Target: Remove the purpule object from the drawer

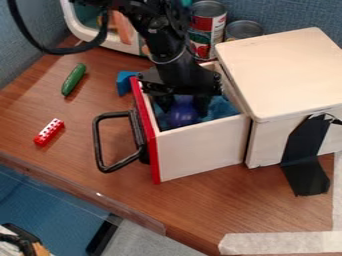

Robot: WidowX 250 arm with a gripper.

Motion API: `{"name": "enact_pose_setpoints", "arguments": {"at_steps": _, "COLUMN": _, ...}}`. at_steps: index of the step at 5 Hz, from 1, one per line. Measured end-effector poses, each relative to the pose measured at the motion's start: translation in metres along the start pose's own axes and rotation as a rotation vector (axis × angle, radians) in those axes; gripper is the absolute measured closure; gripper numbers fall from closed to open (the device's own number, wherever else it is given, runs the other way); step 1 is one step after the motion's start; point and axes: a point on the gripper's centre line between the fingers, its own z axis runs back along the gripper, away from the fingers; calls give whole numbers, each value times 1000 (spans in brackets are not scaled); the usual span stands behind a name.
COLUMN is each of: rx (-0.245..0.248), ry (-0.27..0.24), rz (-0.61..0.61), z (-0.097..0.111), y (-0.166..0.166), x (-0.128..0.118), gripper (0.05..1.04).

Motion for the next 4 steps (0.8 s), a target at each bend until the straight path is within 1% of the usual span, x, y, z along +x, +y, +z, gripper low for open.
{"name": "enact_pose_setpoints", "arguments": {"at_steps": 1, "rx": -58, "ry": -36, "rz": 15, "z": 22, "y": -2, "x": 6, "gripper": 377}}
{"name": "enact_pose_setpoints", "arguments": {"at_steps": 2, "rx": -128, "ry": -103, "rz": 46, "z": 59, "y": -1, "x": 19, "gripper": 377}}
{"name": "enact_pose_setpoints", "arguments": {"at_steps": 3, "rx": -139, "ry": -161, "rz": 79, "z": 88, "y": 15, "x": 23, "gripper": 377}}
{"name": "enact_pose_setpoints", "arguments": {"at_steps": 4, "rx": -111, "ry": -222, "rz": 145, "z": 114, "y": 52, "x": 23, "gripper": 377}}
